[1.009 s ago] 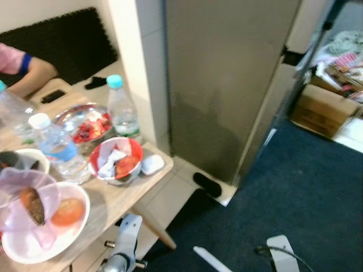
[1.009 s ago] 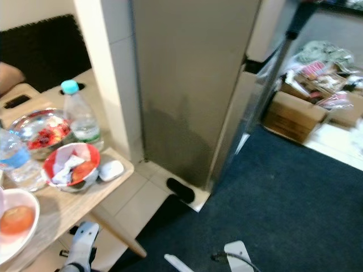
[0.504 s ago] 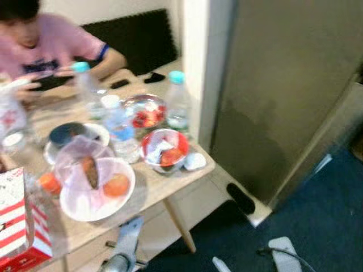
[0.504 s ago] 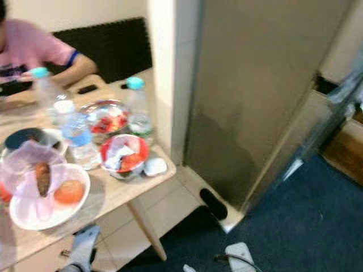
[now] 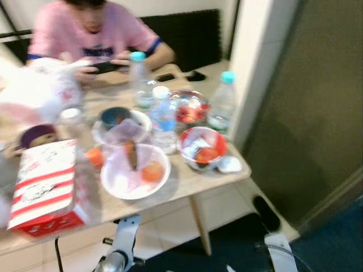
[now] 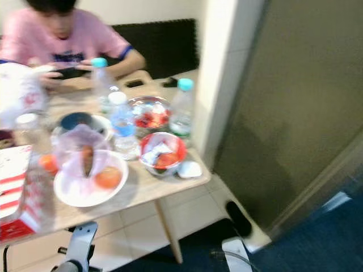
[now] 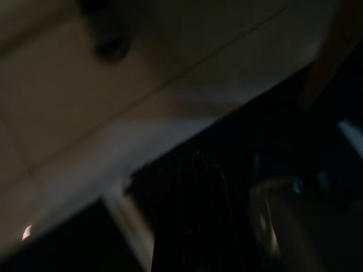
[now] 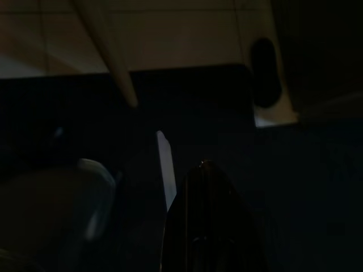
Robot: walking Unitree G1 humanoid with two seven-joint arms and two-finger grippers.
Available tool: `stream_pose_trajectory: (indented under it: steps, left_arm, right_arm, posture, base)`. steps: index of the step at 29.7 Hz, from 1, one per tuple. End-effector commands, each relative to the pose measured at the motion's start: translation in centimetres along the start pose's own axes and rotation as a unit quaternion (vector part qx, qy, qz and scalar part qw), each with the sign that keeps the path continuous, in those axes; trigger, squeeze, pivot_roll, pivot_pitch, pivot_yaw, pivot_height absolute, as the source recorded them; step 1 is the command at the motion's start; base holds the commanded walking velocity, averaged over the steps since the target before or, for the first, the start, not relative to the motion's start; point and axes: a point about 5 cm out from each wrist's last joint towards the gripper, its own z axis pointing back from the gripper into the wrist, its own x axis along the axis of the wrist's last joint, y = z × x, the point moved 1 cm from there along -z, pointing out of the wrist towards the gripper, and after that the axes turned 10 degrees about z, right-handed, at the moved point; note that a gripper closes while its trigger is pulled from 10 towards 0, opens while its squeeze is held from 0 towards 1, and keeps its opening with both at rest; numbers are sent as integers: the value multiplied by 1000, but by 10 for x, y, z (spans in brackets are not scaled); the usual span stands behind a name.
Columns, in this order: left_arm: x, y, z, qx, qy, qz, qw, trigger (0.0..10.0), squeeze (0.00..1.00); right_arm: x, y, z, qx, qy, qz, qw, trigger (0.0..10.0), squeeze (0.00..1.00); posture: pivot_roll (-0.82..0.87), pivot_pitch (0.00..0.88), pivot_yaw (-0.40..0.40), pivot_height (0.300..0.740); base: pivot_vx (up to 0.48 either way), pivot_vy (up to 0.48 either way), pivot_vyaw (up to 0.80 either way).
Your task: Restocking fridge
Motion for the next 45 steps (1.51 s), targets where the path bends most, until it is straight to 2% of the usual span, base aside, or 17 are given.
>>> stream_pose_trajectory:
  steps: [1, 20, 28, 29, 33, 34, 35, 38, 39, 41, 45]
  left_arm:
    - [2, -2, -1, -3, 0, -6, 1000, 10000, 0]
    - [-8, 3, 3, 9, 14, -2, 1000, 10000, 0]
    - [-12, 14, 7, 27, 10, 10, 1000, 10000, 0]
    - [-16, 22, 11, 39, 2, 15, 999, 10000, 0]
    - [-21, 33, 18, 58, -8, 18, 998, 10000, 0]
    - [-22, 35, 20, 54, -16, 13, 998, 10000, 0]
    - [-22, 35, 24, 34, -33, -9, 999, 10000, 0]
    - [-22, 33, 26, 21, -41, -21, 999, 10000, 0]
    - [-23, 30, 32, -14, -59, -44, 997, 10000, 0]
    - [-23, 29, 35, -24, -65, -47, 996, 10000, 0]
    - [-31, 38, 44, -20, -65, -37, 997, 10000, 0]
  right_arm:
    - [1, 1, 0, -1, -3, -3, 1000, 10000, 0]
    - [-4, 2, 1, -2, 5, -4, 1000, 10000, 0]
    - [-3, 1, 1, -7, 1, -13, 1000, 10000, 0]
    - [-2, 0, 1, -11, -6, -22, 1000, 10000, 0]
    - [-3, -2, 2, -21, -8, -33, 999, 10000, 0]
    - [-5, -4, 3, -27, -4, -38, 999, 10000, 0]
    - [-11, -6, 4, -34, 3, -40, 999, 10000, 0]
    - [-13, -7, 5, -35, 8, -38, 999, 10000, 0]
    - [-20, -9, 7, -42, 18, -42, 998, 10000, 0]
    - [-22, -9, 8, -45, 22, -45, 998, 10000, 0]
    - [-28, -15, 10, -65, 28, -83, 994, 10000, 0]
  posture:
    - [-10, 65, -35, 740]
    - [-12, 74, -31, 740]
    - [-13, 87, -28, 740]
    - [-10, 96, -22, 740]
    - [-11, 105, -21, 740]
    - [-11, 109, -20, 740]
    - [-10, 117, -20, 740]
    - [-10, 117, -20, 740]
    - [-8, 122, -12, 740]
    - [-8, 122, -11, 740]
    - [-6, 121, -8, 740]
  base:
    - [0, 0, 800]
    - [0, 0, 800]
    - [0, 0, 195]
    - [0, 0, 0]
    - [0, 0, 0]
    - [0, 0, 0]
    - [0, 0, 0]
    - [0, 0, 0]
    - [0, 0, 0]
    - [0, 0, 0]
    - [0, 0, 0]
